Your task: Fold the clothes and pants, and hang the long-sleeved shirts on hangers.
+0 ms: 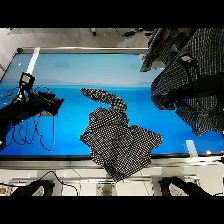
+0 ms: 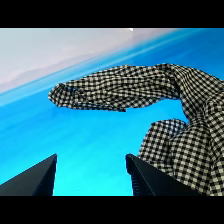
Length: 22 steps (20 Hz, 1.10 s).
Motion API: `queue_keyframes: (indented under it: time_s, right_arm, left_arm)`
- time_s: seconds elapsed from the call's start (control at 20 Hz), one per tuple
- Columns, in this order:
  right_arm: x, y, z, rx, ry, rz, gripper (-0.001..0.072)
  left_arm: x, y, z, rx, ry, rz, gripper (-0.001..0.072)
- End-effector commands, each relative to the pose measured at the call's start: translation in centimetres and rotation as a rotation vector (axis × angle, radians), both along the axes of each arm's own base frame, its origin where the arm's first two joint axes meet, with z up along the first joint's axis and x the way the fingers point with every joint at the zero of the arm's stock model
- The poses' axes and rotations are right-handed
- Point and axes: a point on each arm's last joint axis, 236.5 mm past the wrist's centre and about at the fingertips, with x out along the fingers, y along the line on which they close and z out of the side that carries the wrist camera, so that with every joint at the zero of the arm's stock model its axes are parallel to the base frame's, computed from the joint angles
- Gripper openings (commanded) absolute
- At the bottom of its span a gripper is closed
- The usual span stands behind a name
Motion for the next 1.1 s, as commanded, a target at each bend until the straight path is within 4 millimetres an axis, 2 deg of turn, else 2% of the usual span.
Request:
queue_keyframes:
  time_s: [0.0, 0.1, 0.15, 0.2, 0.25, 0.4, 0.5, 0.55, 0.6, 0.7, 0.75, 0.85, 1.05]
  right_arm:
    - [0.3, 3.1, 0.5, 0.155, -0.006, 0.01, 0.0476]
    - [-0.9, 7.3, -0.6, 0.281, 0.077, 0.09, 0.048]
    - [-1.6, 9.3, -2.0, 0.286, 0.126, 0.146, 0.0484]
    - [-2.6, 11.4, -3.8, 0.275, 0.174, 0.212, 0.0531]
    - [-3.9, 13.6, -5.7, 0.26, 0.224, 0.29, 0.0537]
    - [-8.8, 20.7, -10.8, 0.208, 0.352, 0.513, 0.0537]
    - [-11.5, 24.3, -12.1, 0.157, 0.367, 0.671, 0.0536]
    - [-12.3, 25.7, -12.1, 0.141, 0.355, 0.729, 0.0536]
    - [-12.9, 26.9, -11.9, 0.134, 0.337, 0.766, 0.0535]
    - [-13.3, 28.0, -11.9, 0.121, 0.314, 0.799, 0.0535]
    - [-13.4, 28.2, -11.8, 0.122, 0.31, 0.802, 0.0535]
    - [-13.4, 28.2, -11.9, 0.122, 0.312, 0.798, 0.0535]
    - [-13.5, 28.1, -11.9, 0.123, 0.321, 0.795, 0.0535]
  left_arm:
    - [0.0, 0.0, -0.1, 0.0, 0.002, -0.001, 0.0536]
    - [-0.2, -0.2, -0.1, -0.008, 0.012, -0.007, 0.0537]
    - [-0.5, -0.5, -0.3, -0.022, 0.029, -0.012, 0.0537]
    - [-0.8, -0.9, -0.6, -0.042, 0.06, -0.018, 0.0537]
    - [-1.4, -1.6, -1.4, -0.067, 0.114, -0.035, 0.0537]
    - [-5.4, -5.2, -5.2, -0.164, 0.392, -0.164, 0.0538]
    - [-7.8, -7.0, -8.0, -0.191, 0.579, -0.221, 0.0548]
    - [-8.9, -7.3, -9.7, -0.169, 0.67, -0.22, 0.0601]
    - [-9.8, -7.3, -11.4, -0.13, 0.742, -0.215, 0.0645]
    - [-11.5, -7.4, -14.2, -0.036, 0.836, -0.231, 0.0652]
    - [-12.1, -7.9, -15.0, -0.022, 0.859, -0.251, 0.0652]
    - [-13.3, -9.0, -16.1, -0.005, 0.903, -0.286, 0.0651]
    - [-14.1, -9.7, -17.0, -0.07, 1.063, -0.149, 0.0652]
